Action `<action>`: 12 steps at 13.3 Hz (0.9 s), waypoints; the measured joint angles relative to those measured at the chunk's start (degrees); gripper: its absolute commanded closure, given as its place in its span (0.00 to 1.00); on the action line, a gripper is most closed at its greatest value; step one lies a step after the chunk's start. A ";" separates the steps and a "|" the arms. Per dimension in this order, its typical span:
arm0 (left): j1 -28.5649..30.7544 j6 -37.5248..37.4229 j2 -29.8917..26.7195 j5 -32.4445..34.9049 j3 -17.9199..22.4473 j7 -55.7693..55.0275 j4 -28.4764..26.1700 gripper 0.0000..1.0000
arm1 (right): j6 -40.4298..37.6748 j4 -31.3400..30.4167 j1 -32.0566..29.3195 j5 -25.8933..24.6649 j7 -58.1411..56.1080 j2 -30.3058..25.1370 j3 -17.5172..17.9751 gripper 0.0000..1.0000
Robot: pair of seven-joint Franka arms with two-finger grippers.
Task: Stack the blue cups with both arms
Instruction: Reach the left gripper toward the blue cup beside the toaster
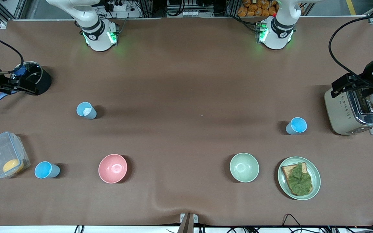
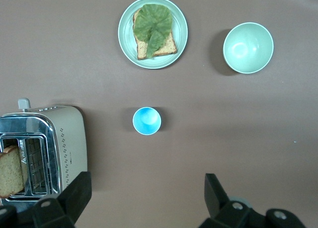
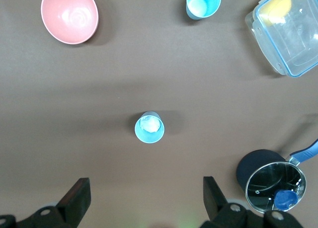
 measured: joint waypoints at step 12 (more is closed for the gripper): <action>4.16 10.83 4.79 0.65 1.56 0.09 -11.39 0.00 | 0.06 0.01 0.00 0.00 0.16 0.20 0.04 0.00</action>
